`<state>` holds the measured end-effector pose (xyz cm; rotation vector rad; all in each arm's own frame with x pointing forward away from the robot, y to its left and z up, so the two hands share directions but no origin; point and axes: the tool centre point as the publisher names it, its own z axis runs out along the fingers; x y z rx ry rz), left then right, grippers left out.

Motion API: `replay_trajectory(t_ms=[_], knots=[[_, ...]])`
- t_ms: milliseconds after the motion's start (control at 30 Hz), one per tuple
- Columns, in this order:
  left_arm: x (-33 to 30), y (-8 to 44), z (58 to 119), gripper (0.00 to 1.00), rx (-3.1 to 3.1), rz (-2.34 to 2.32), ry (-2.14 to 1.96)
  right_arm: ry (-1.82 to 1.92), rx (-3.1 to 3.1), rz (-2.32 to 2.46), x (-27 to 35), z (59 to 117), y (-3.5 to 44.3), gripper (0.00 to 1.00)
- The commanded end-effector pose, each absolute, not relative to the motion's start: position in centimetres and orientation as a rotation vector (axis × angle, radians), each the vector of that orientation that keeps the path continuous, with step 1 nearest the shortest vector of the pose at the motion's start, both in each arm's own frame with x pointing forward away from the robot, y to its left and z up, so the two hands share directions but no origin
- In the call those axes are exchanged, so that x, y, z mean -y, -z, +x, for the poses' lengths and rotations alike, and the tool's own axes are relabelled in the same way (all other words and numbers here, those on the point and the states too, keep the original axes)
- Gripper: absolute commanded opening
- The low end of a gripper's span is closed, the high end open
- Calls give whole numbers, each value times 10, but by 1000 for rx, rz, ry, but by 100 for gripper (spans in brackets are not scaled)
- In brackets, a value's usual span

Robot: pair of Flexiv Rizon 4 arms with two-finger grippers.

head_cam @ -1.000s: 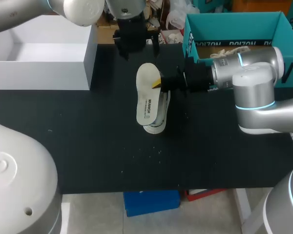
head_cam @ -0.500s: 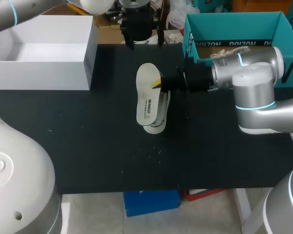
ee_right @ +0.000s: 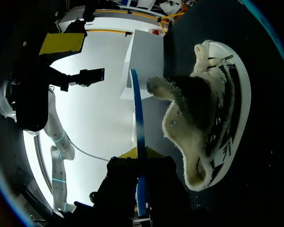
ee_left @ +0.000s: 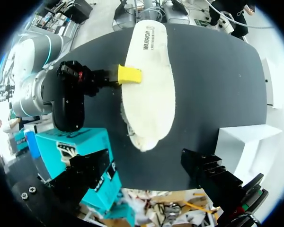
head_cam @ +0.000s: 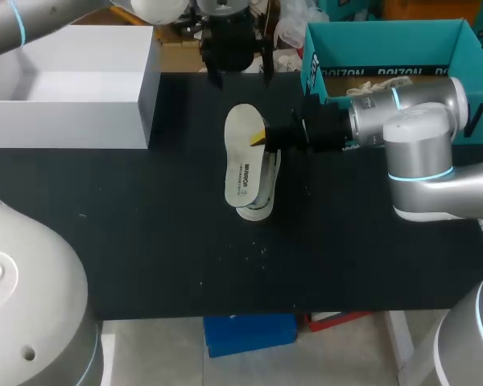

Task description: Take the shoe out of the shoebox, open the shoe tongue, remove and reinsert the insole, then place the shoe into the shoebox

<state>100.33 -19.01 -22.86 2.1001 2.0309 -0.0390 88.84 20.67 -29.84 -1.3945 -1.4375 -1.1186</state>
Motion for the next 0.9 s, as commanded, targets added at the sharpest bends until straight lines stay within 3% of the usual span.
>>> replay_trajectory(t_ms=[33, 900], knots=[[181, 223, 972, 100, -2018, 2075, -2, 1116, 1438, -1396, -208, 889, 298, 0], [165, 252, 824, 100, -2110, 2053, 46, 1116, 1438, -1396, -208, 889, 298, 0]])
